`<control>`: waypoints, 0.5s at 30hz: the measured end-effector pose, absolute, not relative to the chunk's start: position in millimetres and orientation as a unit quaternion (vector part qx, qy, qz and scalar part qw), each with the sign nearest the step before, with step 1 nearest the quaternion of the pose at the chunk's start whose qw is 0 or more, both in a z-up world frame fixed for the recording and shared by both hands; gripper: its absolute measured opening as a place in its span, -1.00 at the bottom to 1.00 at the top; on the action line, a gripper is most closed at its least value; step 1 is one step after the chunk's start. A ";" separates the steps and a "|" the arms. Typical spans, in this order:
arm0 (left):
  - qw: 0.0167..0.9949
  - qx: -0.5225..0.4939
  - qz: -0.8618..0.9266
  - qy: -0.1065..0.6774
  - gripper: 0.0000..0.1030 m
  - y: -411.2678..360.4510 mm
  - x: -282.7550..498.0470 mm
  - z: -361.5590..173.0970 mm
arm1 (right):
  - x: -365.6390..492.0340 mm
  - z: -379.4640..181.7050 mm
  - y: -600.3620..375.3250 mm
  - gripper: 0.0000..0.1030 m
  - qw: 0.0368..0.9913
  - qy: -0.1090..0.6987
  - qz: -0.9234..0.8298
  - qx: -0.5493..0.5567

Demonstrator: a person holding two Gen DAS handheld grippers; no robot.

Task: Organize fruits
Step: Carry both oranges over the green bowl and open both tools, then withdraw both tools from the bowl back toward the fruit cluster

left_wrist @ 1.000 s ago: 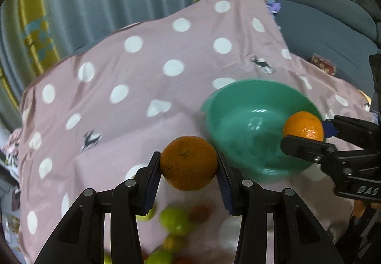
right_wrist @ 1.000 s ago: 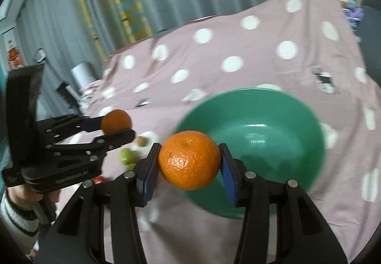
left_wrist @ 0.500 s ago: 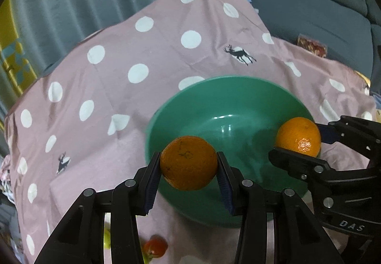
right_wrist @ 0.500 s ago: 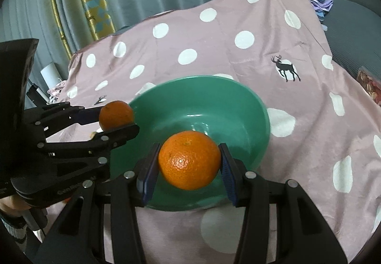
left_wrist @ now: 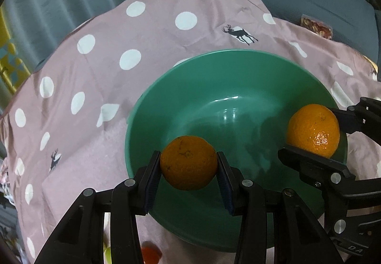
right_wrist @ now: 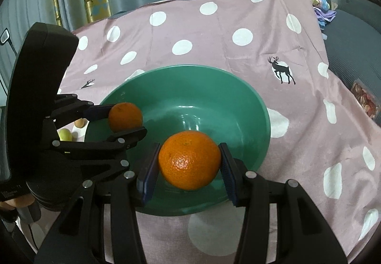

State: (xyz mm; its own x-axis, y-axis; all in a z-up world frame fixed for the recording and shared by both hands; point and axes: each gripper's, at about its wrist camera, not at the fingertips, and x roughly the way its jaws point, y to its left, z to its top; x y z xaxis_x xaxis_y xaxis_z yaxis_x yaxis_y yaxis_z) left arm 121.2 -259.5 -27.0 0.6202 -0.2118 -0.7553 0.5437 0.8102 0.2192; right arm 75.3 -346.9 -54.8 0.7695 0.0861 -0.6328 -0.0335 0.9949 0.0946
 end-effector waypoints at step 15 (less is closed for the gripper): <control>0.900 0.171 -0.183 0.357 0.36 -219.3 109.7 -8.0 | 61.9 -41.2 -334.7 0.21 0.951 0.309 0.021 0.026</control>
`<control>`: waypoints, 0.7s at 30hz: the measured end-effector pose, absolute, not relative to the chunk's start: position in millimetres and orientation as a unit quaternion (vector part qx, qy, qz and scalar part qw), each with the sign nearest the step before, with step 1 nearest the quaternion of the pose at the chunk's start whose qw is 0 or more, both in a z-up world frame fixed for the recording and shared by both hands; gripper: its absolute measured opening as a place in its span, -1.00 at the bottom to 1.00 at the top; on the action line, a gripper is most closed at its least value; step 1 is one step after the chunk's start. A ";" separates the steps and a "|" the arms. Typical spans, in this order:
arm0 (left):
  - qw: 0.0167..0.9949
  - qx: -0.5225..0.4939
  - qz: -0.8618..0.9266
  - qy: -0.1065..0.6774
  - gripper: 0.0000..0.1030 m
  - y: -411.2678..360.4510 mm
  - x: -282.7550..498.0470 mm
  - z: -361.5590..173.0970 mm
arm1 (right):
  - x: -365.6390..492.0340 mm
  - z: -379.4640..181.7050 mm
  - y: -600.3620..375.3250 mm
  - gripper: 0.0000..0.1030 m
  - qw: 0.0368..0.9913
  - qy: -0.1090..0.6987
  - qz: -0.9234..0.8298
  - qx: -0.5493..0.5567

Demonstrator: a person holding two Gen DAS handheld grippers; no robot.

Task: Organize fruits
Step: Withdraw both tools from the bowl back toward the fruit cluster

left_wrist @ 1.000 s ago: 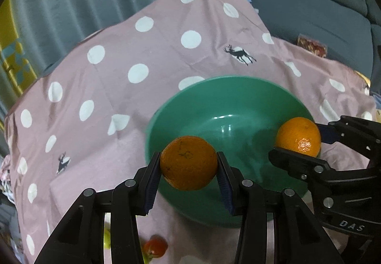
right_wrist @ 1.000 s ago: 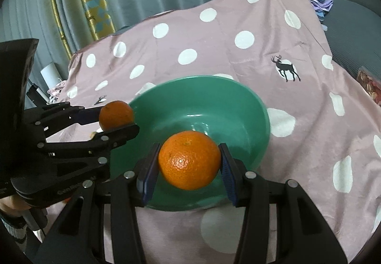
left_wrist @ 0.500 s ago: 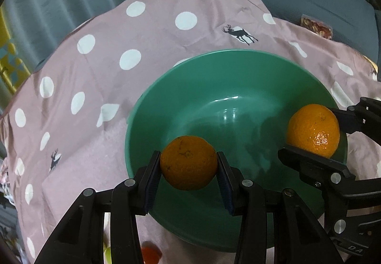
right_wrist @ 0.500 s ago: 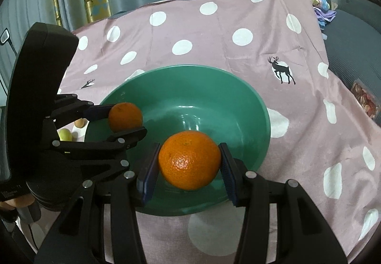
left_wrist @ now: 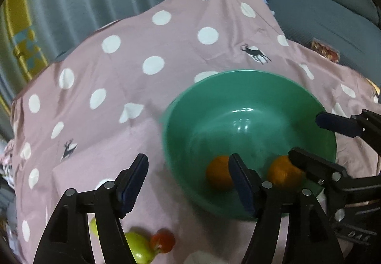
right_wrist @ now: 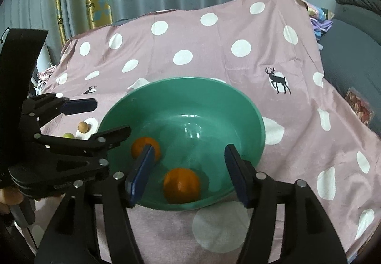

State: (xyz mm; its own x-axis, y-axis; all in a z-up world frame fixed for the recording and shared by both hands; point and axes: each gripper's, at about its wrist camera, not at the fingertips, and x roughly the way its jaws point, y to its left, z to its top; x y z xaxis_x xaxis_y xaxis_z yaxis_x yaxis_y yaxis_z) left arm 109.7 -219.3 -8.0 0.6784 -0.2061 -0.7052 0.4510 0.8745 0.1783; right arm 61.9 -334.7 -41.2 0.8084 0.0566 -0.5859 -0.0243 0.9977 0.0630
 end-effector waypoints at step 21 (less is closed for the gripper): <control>0.914 0.076 -0.068 0.393 0.55 -78.5 70.0 -3.1 | 39.1 -13.9 -273.9 0.54 0.963 0.259 0.075 -0.007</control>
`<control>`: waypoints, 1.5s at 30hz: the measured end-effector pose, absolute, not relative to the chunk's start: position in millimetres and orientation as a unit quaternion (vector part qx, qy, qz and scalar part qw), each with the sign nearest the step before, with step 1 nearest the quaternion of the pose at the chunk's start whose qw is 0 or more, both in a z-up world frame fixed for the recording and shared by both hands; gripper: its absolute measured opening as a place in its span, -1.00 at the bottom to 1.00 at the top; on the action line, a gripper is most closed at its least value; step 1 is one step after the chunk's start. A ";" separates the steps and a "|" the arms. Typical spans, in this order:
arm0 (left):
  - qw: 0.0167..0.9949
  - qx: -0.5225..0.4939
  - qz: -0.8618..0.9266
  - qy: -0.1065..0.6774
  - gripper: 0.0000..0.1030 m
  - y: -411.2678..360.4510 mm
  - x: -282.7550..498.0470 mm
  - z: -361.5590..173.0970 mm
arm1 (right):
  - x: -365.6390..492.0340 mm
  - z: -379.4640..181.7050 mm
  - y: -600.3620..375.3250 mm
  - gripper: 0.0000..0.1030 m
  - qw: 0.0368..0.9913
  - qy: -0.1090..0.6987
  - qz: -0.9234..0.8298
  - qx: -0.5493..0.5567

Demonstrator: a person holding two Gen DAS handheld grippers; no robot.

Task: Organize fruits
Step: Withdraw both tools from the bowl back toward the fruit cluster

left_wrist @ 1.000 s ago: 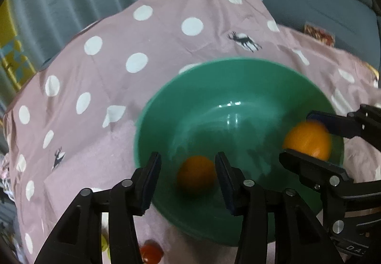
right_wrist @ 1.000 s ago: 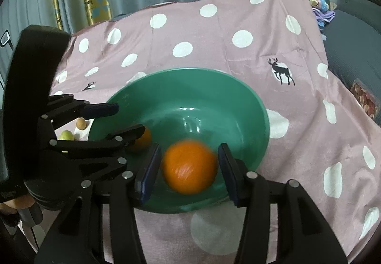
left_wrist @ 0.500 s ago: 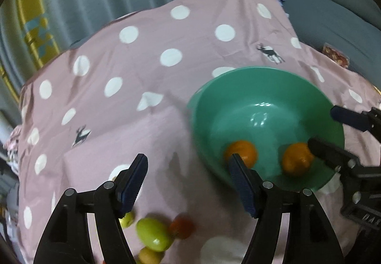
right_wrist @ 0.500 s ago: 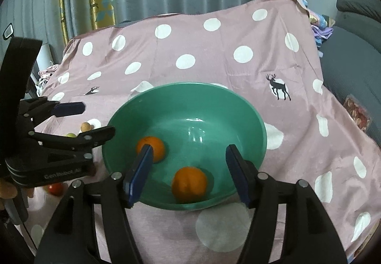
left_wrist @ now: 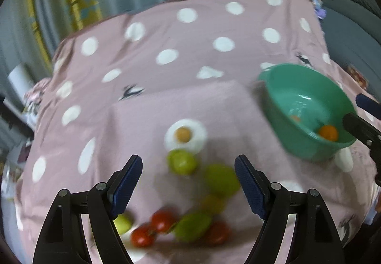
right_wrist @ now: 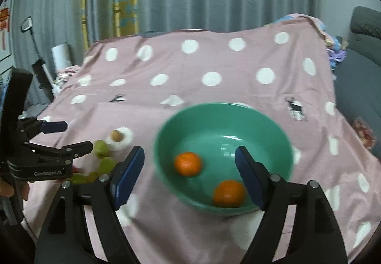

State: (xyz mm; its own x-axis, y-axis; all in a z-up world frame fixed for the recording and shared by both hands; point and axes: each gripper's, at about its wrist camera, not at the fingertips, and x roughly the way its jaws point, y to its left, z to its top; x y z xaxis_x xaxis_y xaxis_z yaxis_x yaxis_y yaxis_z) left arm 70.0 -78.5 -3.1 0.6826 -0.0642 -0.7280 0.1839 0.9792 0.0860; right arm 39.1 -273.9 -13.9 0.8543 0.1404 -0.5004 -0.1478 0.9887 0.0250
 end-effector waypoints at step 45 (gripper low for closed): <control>0.896 -0.011 -0.135 0.423 0.55 33.5 36.8 -39.6 | 126.8 -91.1 -161.5 -0.11 0.864 0.459 0.204 0.001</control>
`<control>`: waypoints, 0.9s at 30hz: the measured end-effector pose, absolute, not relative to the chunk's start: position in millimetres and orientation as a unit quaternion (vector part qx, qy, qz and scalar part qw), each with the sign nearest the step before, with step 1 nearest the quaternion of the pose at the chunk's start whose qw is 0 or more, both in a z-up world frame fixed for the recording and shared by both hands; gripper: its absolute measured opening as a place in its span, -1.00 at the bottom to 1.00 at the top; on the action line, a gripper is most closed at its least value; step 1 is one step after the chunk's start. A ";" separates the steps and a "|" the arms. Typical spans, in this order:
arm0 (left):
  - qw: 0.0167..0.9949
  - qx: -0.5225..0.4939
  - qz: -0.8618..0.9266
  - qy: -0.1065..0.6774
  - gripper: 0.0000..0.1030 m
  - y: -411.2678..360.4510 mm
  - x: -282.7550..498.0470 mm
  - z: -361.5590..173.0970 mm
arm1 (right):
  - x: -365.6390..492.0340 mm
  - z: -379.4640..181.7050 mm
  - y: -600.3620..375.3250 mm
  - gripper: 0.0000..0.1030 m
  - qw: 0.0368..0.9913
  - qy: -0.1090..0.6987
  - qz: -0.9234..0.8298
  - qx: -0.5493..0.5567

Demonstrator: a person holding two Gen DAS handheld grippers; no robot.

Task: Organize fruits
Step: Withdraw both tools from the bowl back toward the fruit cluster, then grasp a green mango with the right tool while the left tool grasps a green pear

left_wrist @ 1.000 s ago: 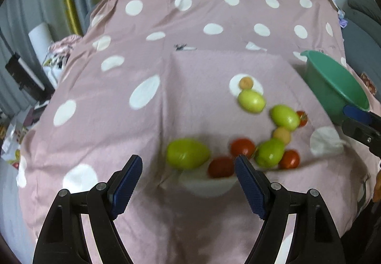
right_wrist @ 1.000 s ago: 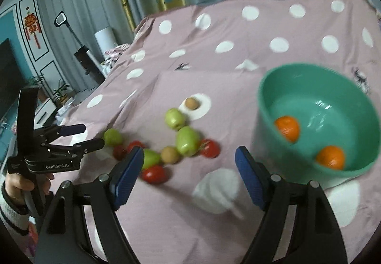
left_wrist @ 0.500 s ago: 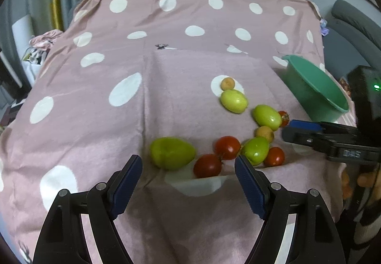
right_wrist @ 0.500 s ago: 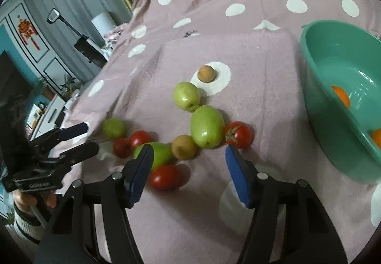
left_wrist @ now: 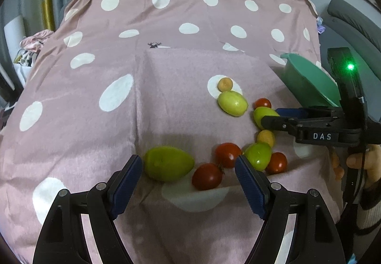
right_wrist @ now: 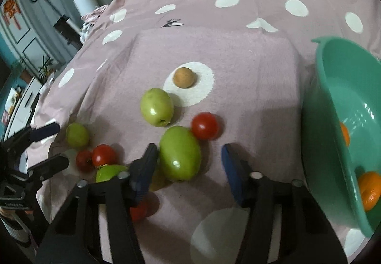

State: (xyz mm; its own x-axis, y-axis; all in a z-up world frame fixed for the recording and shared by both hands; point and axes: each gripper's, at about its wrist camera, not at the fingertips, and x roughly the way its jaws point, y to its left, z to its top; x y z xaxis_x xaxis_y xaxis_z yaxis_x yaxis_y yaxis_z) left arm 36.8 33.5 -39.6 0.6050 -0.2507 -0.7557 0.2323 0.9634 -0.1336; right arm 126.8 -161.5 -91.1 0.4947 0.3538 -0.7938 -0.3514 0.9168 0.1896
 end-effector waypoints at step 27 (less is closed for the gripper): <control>0.871 0.022 -0.193 0.452 0.55 -46.1 111.7 -35.4 | 89.0 -80.4 -184.7 -0.26 0.860 0.412 0.297 0.050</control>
